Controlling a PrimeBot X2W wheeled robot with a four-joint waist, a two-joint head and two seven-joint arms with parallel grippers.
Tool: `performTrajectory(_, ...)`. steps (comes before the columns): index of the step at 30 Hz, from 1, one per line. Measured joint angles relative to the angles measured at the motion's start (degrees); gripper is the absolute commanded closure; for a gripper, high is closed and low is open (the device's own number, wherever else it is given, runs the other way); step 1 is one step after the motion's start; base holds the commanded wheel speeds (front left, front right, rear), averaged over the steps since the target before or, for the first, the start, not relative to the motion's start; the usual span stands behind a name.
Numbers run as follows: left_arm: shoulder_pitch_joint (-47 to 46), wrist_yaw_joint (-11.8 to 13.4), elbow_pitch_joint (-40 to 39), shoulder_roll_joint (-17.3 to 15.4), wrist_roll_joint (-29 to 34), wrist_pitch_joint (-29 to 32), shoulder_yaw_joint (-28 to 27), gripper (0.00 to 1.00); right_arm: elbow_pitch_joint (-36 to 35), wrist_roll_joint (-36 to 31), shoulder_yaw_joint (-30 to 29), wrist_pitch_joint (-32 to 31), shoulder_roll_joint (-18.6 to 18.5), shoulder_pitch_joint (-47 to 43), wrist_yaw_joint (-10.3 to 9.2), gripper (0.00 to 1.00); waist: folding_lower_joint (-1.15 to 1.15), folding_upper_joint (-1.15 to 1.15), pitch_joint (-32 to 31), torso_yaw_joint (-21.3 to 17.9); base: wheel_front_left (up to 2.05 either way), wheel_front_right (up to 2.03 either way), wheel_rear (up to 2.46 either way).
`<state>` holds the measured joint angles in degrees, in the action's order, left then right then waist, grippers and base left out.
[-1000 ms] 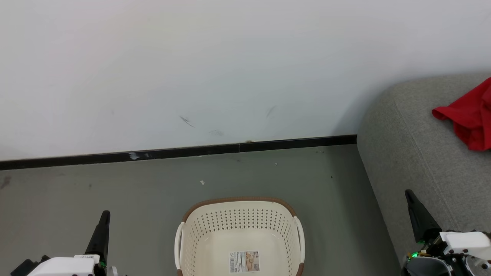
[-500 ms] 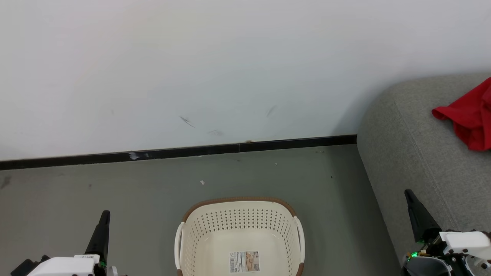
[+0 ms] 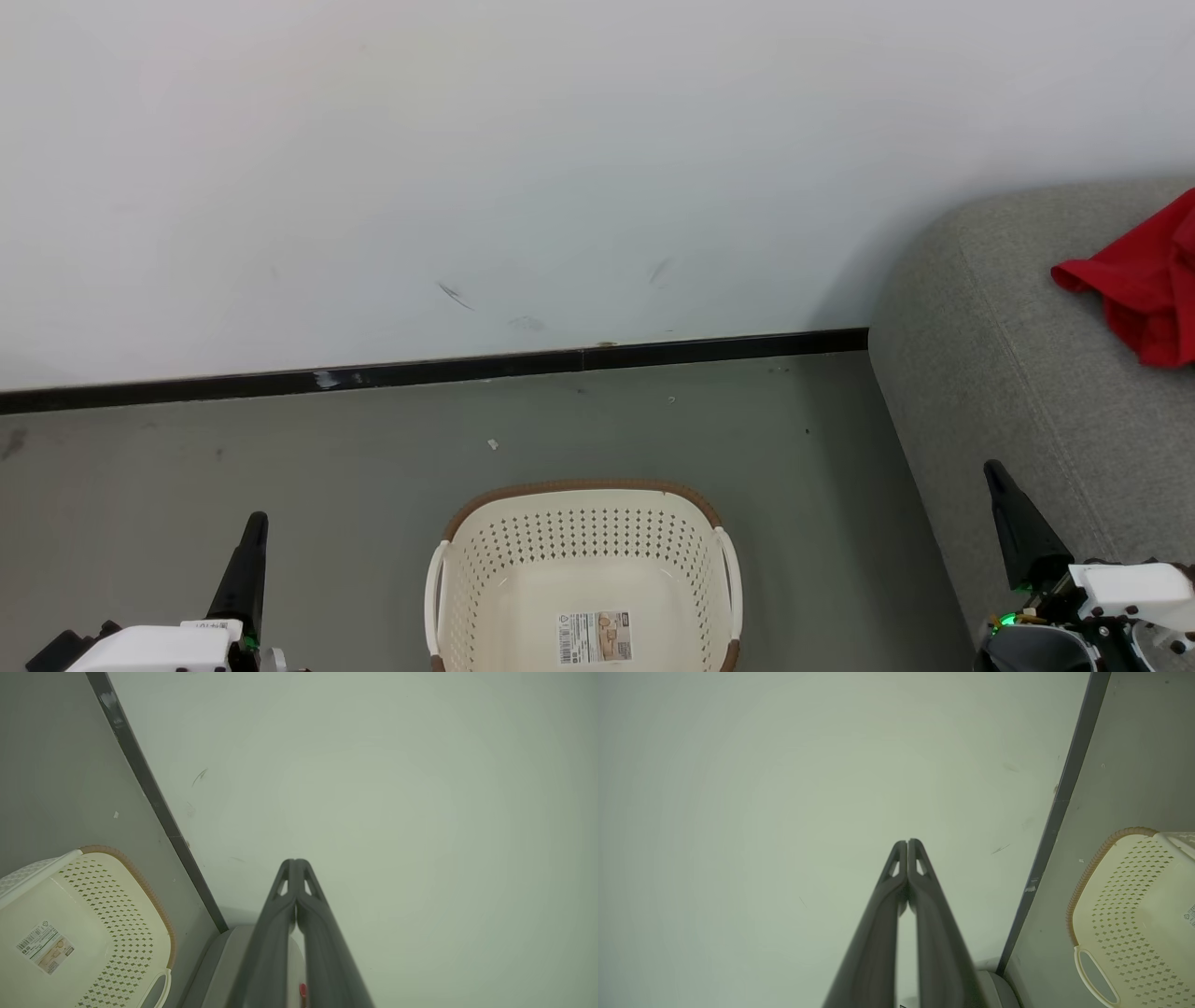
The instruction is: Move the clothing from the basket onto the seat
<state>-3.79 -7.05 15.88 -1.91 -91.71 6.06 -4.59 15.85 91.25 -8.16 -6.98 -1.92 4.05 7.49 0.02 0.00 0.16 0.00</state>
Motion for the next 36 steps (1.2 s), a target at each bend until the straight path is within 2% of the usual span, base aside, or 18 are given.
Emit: performTrajectory(36,0.0,0.0,0.0,0.0,0.0,0.0,0.0,1.0,-0.1,0.0,0.2,0.0,0.0,0.0,0.0,1.0,-0.01,0.0,0.0,0.0,0.0,0.0,0.0)
